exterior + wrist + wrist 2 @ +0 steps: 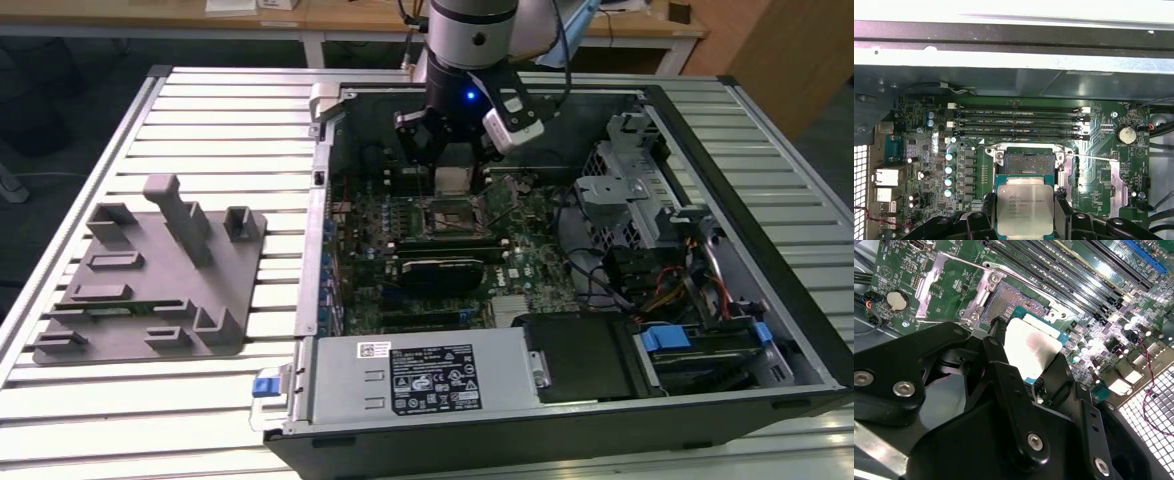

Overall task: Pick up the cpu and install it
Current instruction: 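Place the cpu into insertion slot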

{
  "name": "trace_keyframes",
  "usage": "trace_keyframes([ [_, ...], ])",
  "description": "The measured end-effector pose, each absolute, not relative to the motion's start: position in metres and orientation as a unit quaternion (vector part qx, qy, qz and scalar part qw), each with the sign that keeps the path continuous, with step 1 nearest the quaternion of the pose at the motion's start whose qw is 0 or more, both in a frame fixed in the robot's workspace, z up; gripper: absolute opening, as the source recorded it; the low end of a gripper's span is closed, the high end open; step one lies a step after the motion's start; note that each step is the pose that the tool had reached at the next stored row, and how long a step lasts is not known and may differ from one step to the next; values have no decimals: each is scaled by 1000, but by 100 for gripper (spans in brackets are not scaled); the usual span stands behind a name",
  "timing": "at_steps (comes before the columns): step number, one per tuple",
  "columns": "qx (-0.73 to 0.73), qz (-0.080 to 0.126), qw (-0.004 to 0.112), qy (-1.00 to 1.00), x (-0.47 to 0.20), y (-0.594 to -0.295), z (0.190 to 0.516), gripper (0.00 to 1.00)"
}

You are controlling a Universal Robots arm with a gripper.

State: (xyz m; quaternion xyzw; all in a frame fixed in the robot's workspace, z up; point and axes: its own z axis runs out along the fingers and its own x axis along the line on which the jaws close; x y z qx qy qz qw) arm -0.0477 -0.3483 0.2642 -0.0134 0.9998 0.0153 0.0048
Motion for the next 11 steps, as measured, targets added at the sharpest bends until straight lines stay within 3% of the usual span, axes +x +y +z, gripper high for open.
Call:
trace_keyframes([
  [11, -4, 15, 5, 1000, -48, -348, 264, 55],
])
